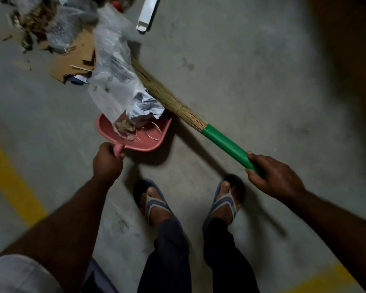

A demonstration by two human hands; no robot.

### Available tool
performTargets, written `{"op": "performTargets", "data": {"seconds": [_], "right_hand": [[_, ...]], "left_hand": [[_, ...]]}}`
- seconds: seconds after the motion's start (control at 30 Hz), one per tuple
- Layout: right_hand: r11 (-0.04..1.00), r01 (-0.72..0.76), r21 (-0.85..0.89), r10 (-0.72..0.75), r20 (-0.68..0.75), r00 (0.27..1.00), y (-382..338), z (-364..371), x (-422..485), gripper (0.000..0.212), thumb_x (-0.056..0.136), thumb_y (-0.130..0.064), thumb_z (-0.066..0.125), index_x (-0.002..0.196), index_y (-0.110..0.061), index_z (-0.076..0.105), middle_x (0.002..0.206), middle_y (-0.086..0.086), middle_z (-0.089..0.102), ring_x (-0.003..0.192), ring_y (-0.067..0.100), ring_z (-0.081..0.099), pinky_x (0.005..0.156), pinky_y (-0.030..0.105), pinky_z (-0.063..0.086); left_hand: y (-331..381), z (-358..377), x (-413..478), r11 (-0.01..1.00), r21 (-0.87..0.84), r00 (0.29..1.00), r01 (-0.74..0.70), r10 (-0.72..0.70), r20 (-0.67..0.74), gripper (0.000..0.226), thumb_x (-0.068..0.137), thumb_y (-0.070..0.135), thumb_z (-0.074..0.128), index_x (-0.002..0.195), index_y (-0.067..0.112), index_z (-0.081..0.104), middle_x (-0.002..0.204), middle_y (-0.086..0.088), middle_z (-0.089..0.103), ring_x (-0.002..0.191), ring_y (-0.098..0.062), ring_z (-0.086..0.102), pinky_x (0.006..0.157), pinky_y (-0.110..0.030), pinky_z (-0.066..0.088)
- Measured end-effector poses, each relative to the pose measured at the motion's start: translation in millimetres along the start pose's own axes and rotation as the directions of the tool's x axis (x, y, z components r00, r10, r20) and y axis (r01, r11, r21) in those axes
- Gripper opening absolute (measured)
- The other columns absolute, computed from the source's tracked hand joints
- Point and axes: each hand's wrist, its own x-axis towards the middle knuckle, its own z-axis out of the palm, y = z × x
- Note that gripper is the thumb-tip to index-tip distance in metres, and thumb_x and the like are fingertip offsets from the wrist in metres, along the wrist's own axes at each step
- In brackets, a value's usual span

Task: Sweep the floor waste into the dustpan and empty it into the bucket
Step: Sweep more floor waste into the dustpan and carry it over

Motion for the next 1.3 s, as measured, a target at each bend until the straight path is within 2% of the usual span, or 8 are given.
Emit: {"op": "performTargets", "data": {"seconds": [0.1,0.27,0.47,0.63,0.7,0.9,1.1,1.3], "right_hand": [[0.997,0.070,-0.019,-0.071,-0.049,0.996,-0.9,-7.4,0.5,0.050,0.082,-0.033,0.073,0.129,-0.024,0.061,0.103,0.006,0.070,0.082,0.031,0.070,0.065,0.036,0.056],[0.972,0.223,-0.070,-0.227,-0.071,0.971,-12.8,-16.8,2.2,0.052,0.080,-0.048,0.052,0.127,-0.027,0.056,0.099,0.003,0.071,0.072,0.027,0.070,0.056,0.029,0.053],[0.979,0.204,-0.028,-0.206,-0.116,0.972,-33.4,-17.0,14.9,0.056,0.082,-0.049,0.051,0.127,-0.019,0.063,0.106,0.005,0.071,0.079,0.027,0.070,0.063,0.029,0.053],[0.990,0.125,0.063,-0.110,-0.203,0.973,-46.0,-19.6,18.5,0.046,0.083,-0.034,0.073,0.124,-0.016,0.065,0.114,0.006,0.071,0.090,0.027,0.071,0.076,0.027,0.050],[0.989,0.116,0.096,-0.090,-0.246,0.965,-50.0,-20.9,19.0,0.045,0.083,-0.032,0.073,0.123,-0.014,0.065,0.115,0.006,0.071,0.094,0.026,0.071,0.079,0.024,0.049],[0.978,0.096,0.183,-0.027,-0.348,0.937,-59.1,-22.2,23.5,0.045,0.082,-0.021,0.076,0.124,-0.011,0.065,0.113,0.008,0.072,0.095,0.025,0.071,0.084,0.032,0.054],[0.975,0.158,0.156,-0.094,-0.358,0.929,-77.3,-17.2,28.3,0.046,0.082,-0.022,0.078,0.124,-0.011,0.066,0.113,0.008,0.072,0.094,0.026,0.071,0.082,0.031,0.054],[0.954,0.264,0.142,-0.202,-0.344,0.917,-107.5,-17.4,39.0,0.047,0.083,-0.037,0.070,0.123,-0.013,0.067,0.116,0.005,0.071,0.097,0.022,0.071,0.084,0.030,0.054]], "left_hand": [[4.9,-10.0,9.7,1.000,-0.009,1.000,-0.024,0.024,-0.015,0.023,0.089,0.025,0.064,0.105,0.012,0.054,0.102,-0.016,0.067,0.098,-0.040,0.060,0.080,-0.040,0.044],[12.9,-30.6,27.8,0.997,0.026,0.997,-0.067,0.068,-0.036,0.033,0.090,0.023,0.066,0.117,0.008,0.054,0.114,-0.021,0.064,0.107,-0.044,0.058,0.088,-0.043,0.045],[2.1,-43.2,26.4,0.997,-0.002,0.994,-0.078,0.078,-0.073,0.030,0.089,0.021,0.067,0.112,0.007,0.052,0.106,-0.018,0.063,0.099,-0.040,0.058,0.077,-0.037,0.039],[-8.5,-51.4,25.1,0.993,-0.059,0.987,-0.100,0.092,-0.130,0.026,0.091,0.026,0.065,0.109,0.011,0.053,0.102,-0.015,0.063,0.095,-0.037,0.059,0.077,-0.039,0.041],[-11.4,-55.2,25.2,0.991,-0.076,0.985,-0.109,0.097,-0.140,0.026,0.090,0.025,0.065,0.109,0.011,0.053,0.103,-0.015,0.064,0.096,-0.037,0.059,0.077,-0.038,0.040],[-11.8,-68.4,22.4,0.990,-0.090,0.981,-0.105,0.088,-0.171,0.028,0.093,0.030,0.064,0.109,0.009,0.054,0.104,-0.017,0.064,0.097,-0.037,0.059,0.073,-0.032,0.034],[-25.9,-76.5,18.1,0.994,-0.043,0.987,-0.096,0.090,-0.135,0.027,0.092,0.024,0.065,0.110,0.008,0.053,0.105,-0.017,0.064,0.097,-0.038,0.059,0.073,-0.034,0.035],[-42.7,-85.3,0.2,0.995,-0.055,0.988,-0.079,0.071,-0.140,0.025,0.092,0.022,0.066,0.109,0.008,0.055,0.104,-0.018,0.065,0.097,-0.037,0.059,0.073,-0.033,0.035]]}}
